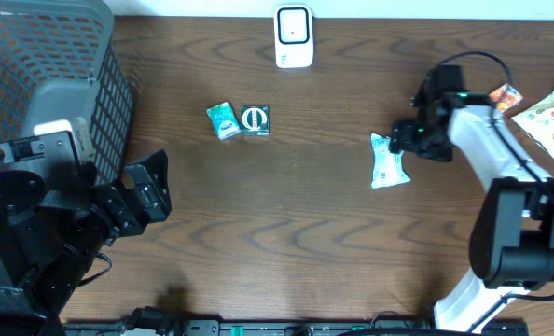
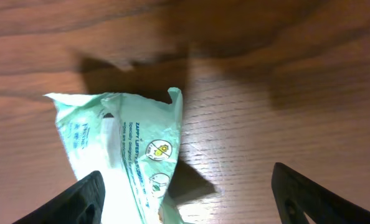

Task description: Scan the item barcode

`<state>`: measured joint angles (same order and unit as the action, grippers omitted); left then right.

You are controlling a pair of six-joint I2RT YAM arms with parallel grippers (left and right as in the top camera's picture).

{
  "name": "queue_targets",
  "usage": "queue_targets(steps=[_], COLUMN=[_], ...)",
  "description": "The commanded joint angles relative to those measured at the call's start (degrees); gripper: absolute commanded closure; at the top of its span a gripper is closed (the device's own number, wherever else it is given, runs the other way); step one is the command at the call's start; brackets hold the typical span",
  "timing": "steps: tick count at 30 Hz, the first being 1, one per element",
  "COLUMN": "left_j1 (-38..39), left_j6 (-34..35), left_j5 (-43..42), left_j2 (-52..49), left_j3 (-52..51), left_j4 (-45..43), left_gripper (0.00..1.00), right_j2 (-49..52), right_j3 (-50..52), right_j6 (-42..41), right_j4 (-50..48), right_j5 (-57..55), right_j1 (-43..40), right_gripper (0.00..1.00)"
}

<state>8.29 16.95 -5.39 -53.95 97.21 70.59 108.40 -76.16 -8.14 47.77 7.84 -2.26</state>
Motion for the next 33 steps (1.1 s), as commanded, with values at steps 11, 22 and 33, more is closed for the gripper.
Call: queue_targets(steps=[11, 22, 33], left_j1=[-0.2, -0.2, -0.2], left_j6=[0.5, 0.5, 0.5], left_j5=[0.7, 0.7, 0.7], left_j2=[0.0, 0.0, 0.0], left_j3=[0.4, 0.4, 0.4], left_j4=[0.1, 0.1, 0.1], left_gripper=[0.02, 0.02, 0.02], right_j2=[4.7, 5.5, 4.4], right_j3=[6.1, 4.0, -12.2], right_j6=[9.7, 7.4, -3.0], right_j4=[-5.6, -6.7, 10.8], right_j5=[25.3, 26.7, -19.1], right_j1=[-5.6, -5.5, 10.8], right_gripper=[0.32, 0.97, 0.99])
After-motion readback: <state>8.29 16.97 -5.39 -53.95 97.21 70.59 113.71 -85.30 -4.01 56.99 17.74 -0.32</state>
